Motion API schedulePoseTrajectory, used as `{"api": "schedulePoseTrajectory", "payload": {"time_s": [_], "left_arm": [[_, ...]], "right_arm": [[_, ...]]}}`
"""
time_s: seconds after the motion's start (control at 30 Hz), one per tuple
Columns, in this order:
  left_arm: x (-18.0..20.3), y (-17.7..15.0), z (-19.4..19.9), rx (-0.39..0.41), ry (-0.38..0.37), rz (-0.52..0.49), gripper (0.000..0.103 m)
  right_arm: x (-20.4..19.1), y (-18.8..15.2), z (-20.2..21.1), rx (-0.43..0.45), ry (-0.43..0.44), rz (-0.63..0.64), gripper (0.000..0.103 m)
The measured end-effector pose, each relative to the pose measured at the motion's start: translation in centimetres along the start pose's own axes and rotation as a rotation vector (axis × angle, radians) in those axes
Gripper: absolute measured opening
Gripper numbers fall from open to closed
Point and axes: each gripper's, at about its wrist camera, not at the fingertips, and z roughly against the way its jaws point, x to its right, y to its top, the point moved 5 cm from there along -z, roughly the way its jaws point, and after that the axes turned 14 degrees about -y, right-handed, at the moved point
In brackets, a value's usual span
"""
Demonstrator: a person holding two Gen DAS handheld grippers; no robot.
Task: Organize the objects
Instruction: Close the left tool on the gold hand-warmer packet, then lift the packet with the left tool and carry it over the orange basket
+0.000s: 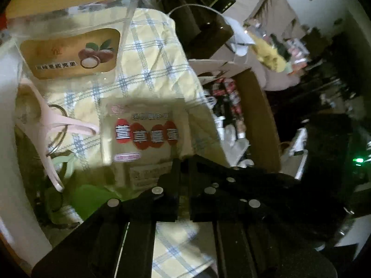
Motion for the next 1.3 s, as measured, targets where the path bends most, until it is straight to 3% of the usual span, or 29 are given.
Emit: {"api": "schedulePoseTrajectory", "payload": {"time_s": [0.13,0.2,0.27,0.3,0.37,0.53,1.07,1.17,1.3], "left_arm": [[-0.8,0.0,0.7,0.018,0.011,0.017,0.008],[-1.5,0.2,1.9,0.056,0.036,0.021,0.023],[-2.2,0.0,3.0,0.084,0.078,0.017,0.048],[-2.6,0.0,3.3,0.092,0.111,0.016,0.051],[-3.2,-0.1,3.3,0.077,0.136,0.022,0.051],[-2.8,-0.5,2.0,0.029,0.144,-0.019,0.050],[0.4,-0.1,-0.9,-0.018,0.010,0.002,0.048],[1.1,-0.2,-1.5,-0.024,0.016,-0.015,0.048],[1.7,-0.2,-2.0,-0.018,0.025,-0.028,0.048]], "right_arm": [[0.4,-0.2,0.3,0.013,-0.041,0.016,0.004],[0.6,-0.3,0.3,0.003,-0.032,0.012,0.005],[0.6,-0.4,0.3,-0.004,-0.022,0.006,0.007],[0.6,-0.4,0.4,-0.006,-0.009,-0.001,0.011],[0.4,-0.2,0.3,-0.002,0.012,-0.010,0.019],[0.1,0.0,0.1,-0.004,0.022,-0.016,0.020],[5.5,-0.3,1.8,0.008,0.036,-0.097,0.020],[6.2,-0.7,1.6,0.006,-0.015,-0.084,0.033],[5.9,-0.9,1.2,-0.001,0.031,-0.091,0.035]]}}
